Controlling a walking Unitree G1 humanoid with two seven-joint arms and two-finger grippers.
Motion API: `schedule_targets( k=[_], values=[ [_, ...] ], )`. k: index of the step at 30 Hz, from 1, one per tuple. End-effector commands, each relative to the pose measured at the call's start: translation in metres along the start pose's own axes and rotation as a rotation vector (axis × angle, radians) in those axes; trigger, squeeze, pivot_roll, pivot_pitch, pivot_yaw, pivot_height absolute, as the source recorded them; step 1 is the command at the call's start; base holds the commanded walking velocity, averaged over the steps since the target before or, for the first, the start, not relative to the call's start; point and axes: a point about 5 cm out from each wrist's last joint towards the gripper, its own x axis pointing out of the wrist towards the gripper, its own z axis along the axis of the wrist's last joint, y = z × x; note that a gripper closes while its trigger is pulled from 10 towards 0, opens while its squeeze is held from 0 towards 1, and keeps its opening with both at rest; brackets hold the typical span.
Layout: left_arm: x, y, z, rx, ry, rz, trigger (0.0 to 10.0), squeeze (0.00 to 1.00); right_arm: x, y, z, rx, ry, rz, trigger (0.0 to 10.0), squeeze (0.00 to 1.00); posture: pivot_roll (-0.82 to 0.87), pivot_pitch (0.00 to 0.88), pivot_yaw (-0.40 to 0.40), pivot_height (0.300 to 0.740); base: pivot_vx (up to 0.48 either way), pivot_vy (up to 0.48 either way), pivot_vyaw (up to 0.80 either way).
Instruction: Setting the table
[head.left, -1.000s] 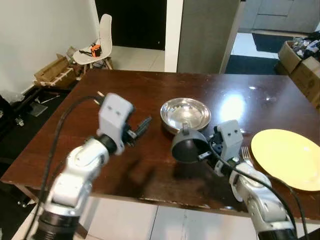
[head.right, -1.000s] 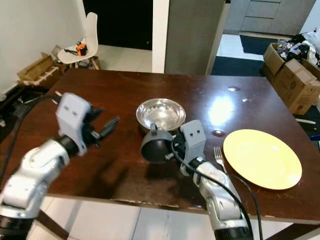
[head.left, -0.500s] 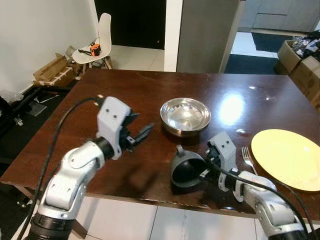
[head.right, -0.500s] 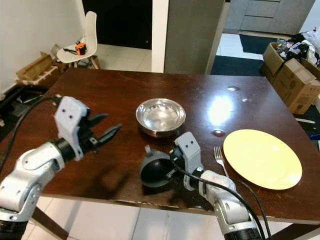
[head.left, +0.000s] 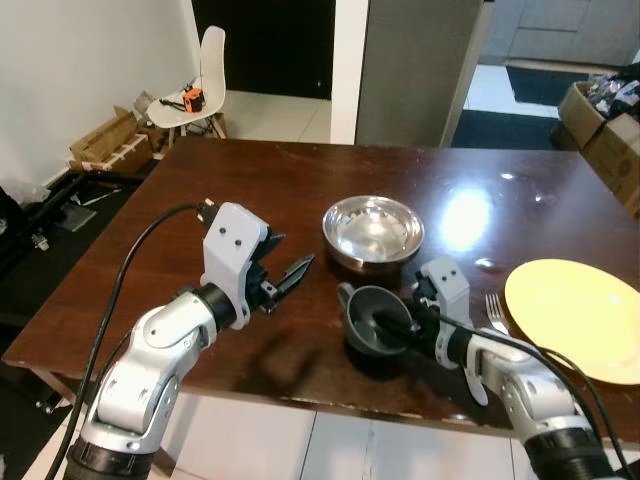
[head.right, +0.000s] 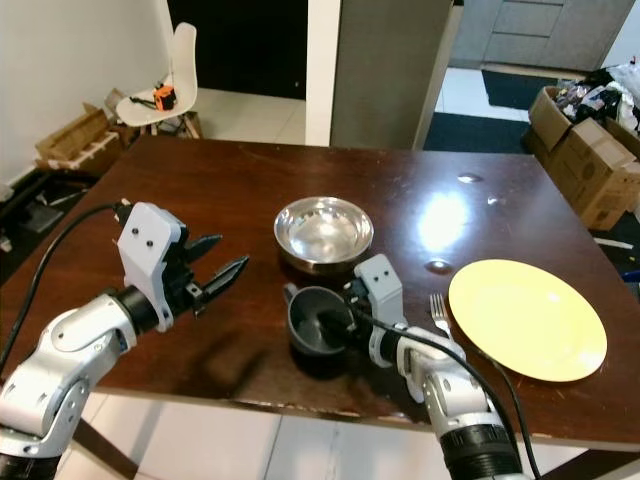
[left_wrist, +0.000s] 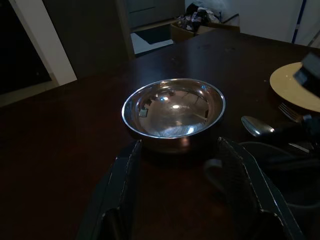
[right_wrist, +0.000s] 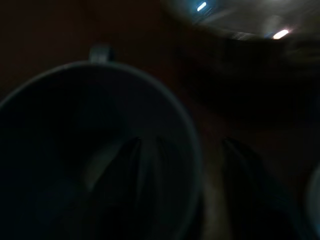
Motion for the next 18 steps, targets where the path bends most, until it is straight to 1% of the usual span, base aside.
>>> schedule_targets(
  k=[1, 2, 3, 4, 5, 7, 8, 11, 15, 16, 17, 18],
  values=[
    [-0.002, -0.002, -0.001, 0.007, 0.012, -0.001, 10.0, 0.00, 0.001, -0.001, 0.008, 0.015, -0.055, -0.015, 10.0, 1.00, 0.01, 0.006, 0.098, 0.740, 0.000, 0.000, 0.00],
    [-0.002, -0.002, -0.001, 0.007, 0.012, -0.001, 10.0, 0.00, 0.001, -0.001, 0.008, 0.015, -0.055, -0.015, 10.0, 1.00, 0.01, 0.006, 0.098, 0.740, 0.000, 0.000, 0.00],
    [-0.002, -0.002, -0.001, 0.007, 0.013, -0.002, 10.0, 0.00, 0.001, 0.000, 0.009, 0.021, -0.070, -0.010, 10.0, 0.80, 0.01, 0.007, 0.098, 0.740, 0.000, 0.000, 0.00],
    [-0.002, -0.003, -0.002, 0.007, 0.015, -0.002, 10.0, 0.00, 0.000, 0.000, 0.012, 0.031, -0.100, -0.011, 10.0, 0.31, 0.01, 0.009, 0.100, 0.740, 0.000, 0.000, 0.00],
    [-0.002, -0.003, -0.002, 0.007, 0.016, -0.002, 10.0, 0.00, -0.001, 0.000, 0.014, 0.034, -0.120, -0.013, 10.0, 0.00, 0.01, 0.009, 0.102, 0.740, 0.000, 0.000, 0.00],
    [-0.002, -0.003, -0.002, 0.006, 0.016, -0.002, 10.0, 0.00, -0.002, 0.000, 0.015, 0.036, -0.133, -0.015, 10.0, 0.00, 0.01, 0.010, 0.102, 0.740, 0.000, 0.000, 0.00],
    [-0.002, -0.003, -0.003, 0.005, 0.017, -0.003, 10.0, 0.00, -0.005, -0.001, 0.022, 0.055, -0.189, -0.021, 10.0, 0.00, 0.01, 0.011, 0.103, 0.740, 0.000, 0.000, 0.00],
    [-0.001, -0.004, -0.003, 0.002, 0.019, -0.005, 10.0, 0.00, -0.010, -0.004, 0.031, 0.068, -0.250, -0.037, 10.0, 0.00, 0.01, 0.011, 0.102, 0.740, 0.000, 0.000, 0.00],
    [0.000, -0.006, -0.004, 0.000, 0.024, -0.012, 10.0, 0.00, -0.017, -0.005, 0.034, 0.046, -0.268, -0.080, 10.0, 0.00, 0.01, 0.014, 0.100, 0.740, 0.000, 0.000, 0.00],
    [0.000, -0.007, -0.007, -0.004, 0.033, -0.016, 10.0, 0.00, -0.020, -0.006, 0.035, 0.046, -0.278, -0.098, 10.0, 0.00, 0.01, 0.015, 0.100, 0.740, 0.000, 0.000, 0.00],
    [0.002, -0.008, -0.014, -0.012, 0.060, -0.022, 10.0, 0.00, -0.023, -0.008, 0.036, 0.048, -0.297, -0.139, 10.0, 0.00, 0.01, 0.016, 0.102, 0.740, 0.000, 0.000, 0.00],
    [0.002, -0.008, -0.014, -0.012, 0.060, -0.022, 10.0, 0.00, -0.023, -0.008, 0.036, 0.048, -0.297, -0.139, 10.0, 0.00, 0.01, 0.016, 0.102, 0.740, 0.000, 0.000, 0.00]
  ],
)
